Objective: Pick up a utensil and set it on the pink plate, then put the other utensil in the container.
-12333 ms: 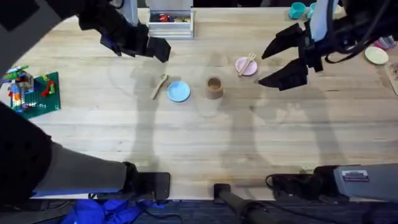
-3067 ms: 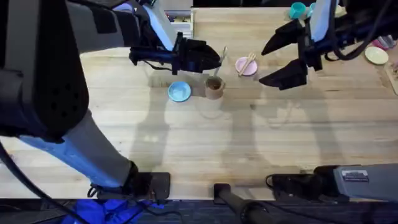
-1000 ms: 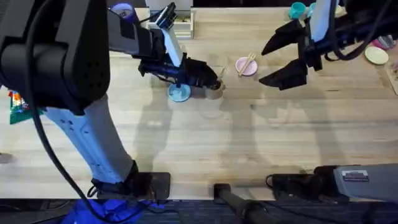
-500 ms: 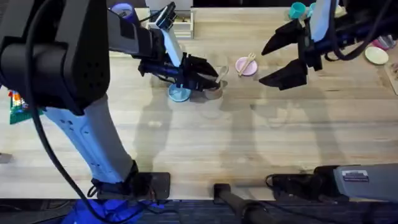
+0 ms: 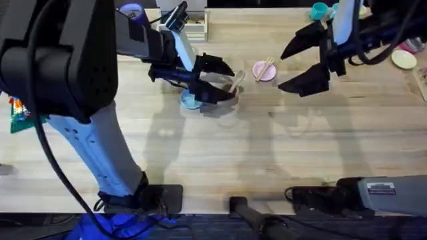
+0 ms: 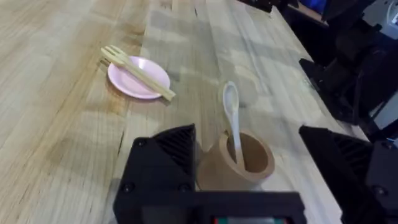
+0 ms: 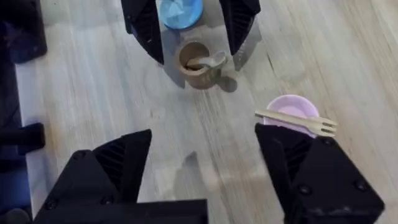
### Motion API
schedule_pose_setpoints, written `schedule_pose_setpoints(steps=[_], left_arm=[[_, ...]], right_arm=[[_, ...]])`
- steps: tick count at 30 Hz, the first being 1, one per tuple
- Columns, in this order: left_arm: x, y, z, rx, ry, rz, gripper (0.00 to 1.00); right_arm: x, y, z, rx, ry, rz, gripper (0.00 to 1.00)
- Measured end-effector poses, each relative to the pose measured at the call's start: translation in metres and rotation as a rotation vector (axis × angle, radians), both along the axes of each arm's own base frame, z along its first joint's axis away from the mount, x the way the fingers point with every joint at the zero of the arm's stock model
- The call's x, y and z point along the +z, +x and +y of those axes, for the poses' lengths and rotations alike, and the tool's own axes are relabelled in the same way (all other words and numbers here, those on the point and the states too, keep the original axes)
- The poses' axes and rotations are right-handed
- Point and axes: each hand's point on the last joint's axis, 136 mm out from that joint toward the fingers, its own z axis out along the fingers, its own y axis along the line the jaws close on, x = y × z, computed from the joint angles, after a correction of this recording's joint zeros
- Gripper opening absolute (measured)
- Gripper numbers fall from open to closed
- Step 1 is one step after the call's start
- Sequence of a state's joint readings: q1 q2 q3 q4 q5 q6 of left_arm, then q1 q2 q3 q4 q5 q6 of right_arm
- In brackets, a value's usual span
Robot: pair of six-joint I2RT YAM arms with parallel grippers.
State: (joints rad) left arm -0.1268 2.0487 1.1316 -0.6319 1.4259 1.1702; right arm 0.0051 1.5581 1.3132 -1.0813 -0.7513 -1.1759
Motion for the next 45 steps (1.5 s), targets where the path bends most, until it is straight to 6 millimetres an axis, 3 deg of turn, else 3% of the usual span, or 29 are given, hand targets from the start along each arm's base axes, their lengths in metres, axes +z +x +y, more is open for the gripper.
schedule_pose_setpoints(steps=[8,14,23,29,37,42,45], left_arm=[[0.009,0.005,-0.001,0.000,-0.001,0.012,0.993],[0.021,0.028,-0.001,0.018,0.084,0.032,0.993],[0.079,0.067,0.002,0.074,0.123,-0.037,0.993],[0.110,0.100,0.031,0.247,0.206,0.086,0.993],[0.084,0.131,0.086,0.547,0.386,0.367,0.993],[0.073,0.132,0.107,0.689,0.499,0.468,0.992],[0.081,0.128,0.120,0.785,0.570,0.477,0.993]], right_arm=[[0.000,0.000,0.000,0.000,0.000,0.000,0.997],[0.000,0.000,0.000,0.000,0.000,0.000,0.996],[0.000,0.000,0.000,0.000,0.000,0.000,0.997],[0.000,0.000,0.000,0.000,0.000,0.000,0.997],[-0.001,-0.002,0.000,-0.001,-0.003,0.009,0.996],[-0.004,-0.005,-0.003,-0.003,-0.023,0.030,0.996],[-0.005,-0.006,-0.004,-0.011,-0.031,0.040,0.996]])
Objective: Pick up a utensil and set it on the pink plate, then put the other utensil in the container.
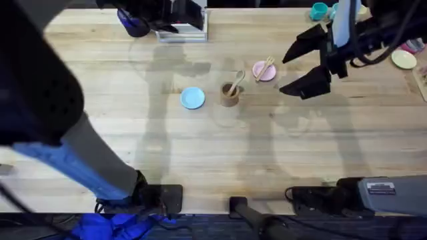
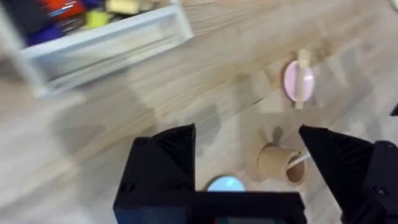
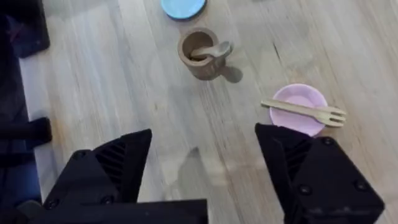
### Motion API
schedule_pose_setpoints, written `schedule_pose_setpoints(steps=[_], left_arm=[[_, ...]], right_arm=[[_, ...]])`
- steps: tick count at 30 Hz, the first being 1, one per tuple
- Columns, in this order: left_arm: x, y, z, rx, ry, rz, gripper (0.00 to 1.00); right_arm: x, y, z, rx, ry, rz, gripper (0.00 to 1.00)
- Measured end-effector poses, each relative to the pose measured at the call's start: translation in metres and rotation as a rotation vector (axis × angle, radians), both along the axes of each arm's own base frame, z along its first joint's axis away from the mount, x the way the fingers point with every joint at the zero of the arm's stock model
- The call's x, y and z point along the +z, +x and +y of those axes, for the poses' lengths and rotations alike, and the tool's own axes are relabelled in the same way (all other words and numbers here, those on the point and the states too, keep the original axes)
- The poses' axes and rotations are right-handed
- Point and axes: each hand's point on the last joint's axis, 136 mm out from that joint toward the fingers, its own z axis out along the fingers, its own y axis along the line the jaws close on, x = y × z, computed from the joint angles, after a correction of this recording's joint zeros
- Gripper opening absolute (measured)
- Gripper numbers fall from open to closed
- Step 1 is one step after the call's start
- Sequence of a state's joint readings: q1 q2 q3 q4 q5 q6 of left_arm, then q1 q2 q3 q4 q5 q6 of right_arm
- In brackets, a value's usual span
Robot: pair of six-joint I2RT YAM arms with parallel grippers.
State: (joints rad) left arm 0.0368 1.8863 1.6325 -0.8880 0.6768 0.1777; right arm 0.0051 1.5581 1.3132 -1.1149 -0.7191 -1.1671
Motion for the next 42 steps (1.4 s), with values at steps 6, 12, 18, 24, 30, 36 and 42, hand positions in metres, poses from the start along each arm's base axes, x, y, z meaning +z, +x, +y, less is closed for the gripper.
schedule_pose_setpoints(steps=[6,12,18,24,30,36,42], left_arm=[[0.045,-0.020,0.026,0.146,0.138,-0.042,0.992],[0.072,-0.048,0.042,0.231,0.217,-0.047,0.993],[0.082,-0.073,0.052,0.284,0.265,-0.014,0.993],[0.091,-0.096,0.059,0.318,0.303,0.006,0.993],[0.103,-0.115,0.064,0.345,0.325,0.001,0.993],[0.120,-0.126,0.076,0.397,0.372,-0.059,0.993],[0.135,-0.142,0.081,0.443,0.381,-0.149,0.993]], right_arm=[[-0.001,0.007,-0.002,-0.073,-0.009,0.029,0.996],[-0.001,0.021,-0.012,-0.212,-0.057,0.049,0.996],[0.008,0.030,-0.041,-0.434,-0.187,0.031,0.997],[0.029,0.028,-0.063,-0.616,-0.250,-0.017,0.997],[0.053,0.022,-0.069,-0.747,-0.206,-0.039,0.997],[0.055,0.018,-0.070,-0.812,-0.186,0.005,0.997],[0.055,0.018,-0.070,-0.829,-0.179,0.016,0.997]])
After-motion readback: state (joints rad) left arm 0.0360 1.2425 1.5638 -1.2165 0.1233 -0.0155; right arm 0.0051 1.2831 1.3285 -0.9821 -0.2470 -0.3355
